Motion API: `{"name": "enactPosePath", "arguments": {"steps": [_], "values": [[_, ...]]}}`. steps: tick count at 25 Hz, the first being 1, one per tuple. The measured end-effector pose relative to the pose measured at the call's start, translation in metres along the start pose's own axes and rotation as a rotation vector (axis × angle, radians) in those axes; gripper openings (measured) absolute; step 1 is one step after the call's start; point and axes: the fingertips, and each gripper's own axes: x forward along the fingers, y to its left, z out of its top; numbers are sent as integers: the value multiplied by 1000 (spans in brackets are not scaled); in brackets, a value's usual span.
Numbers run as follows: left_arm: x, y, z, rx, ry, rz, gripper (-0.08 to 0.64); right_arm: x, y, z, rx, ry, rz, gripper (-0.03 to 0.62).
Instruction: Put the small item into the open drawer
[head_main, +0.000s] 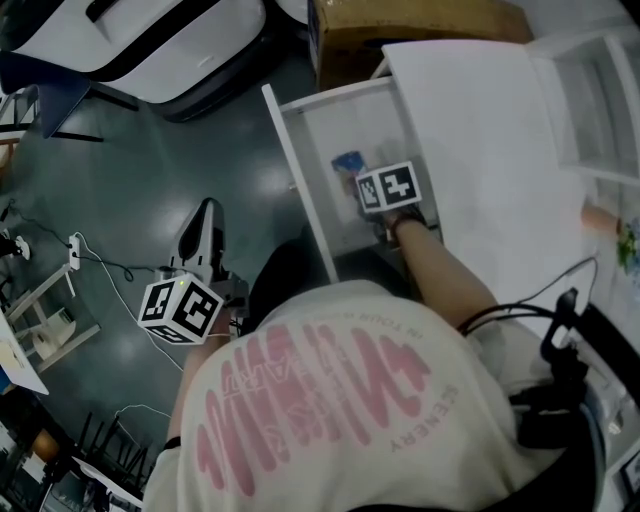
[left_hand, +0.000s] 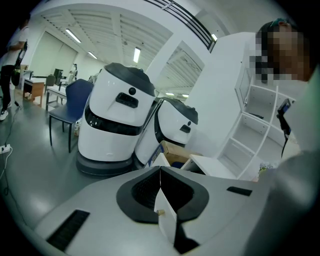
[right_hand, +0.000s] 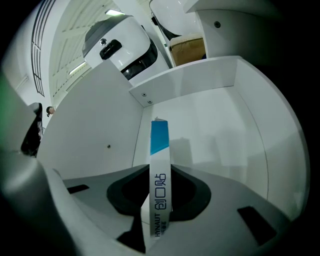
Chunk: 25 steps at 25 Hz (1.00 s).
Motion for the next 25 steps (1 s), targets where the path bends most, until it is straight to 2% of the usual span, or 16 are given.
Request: {"name": "enactPosePath", "arguments": {"steps": [7, 25], "values": [[-6, 6, -3, -15, 14, 15, 29, 0, -4, -2, -25, -10, -22, 122], [-11, 16, -4, -47, -11, 32, 29, 8, -16, -6, -9, 13, -48, 203]]}}
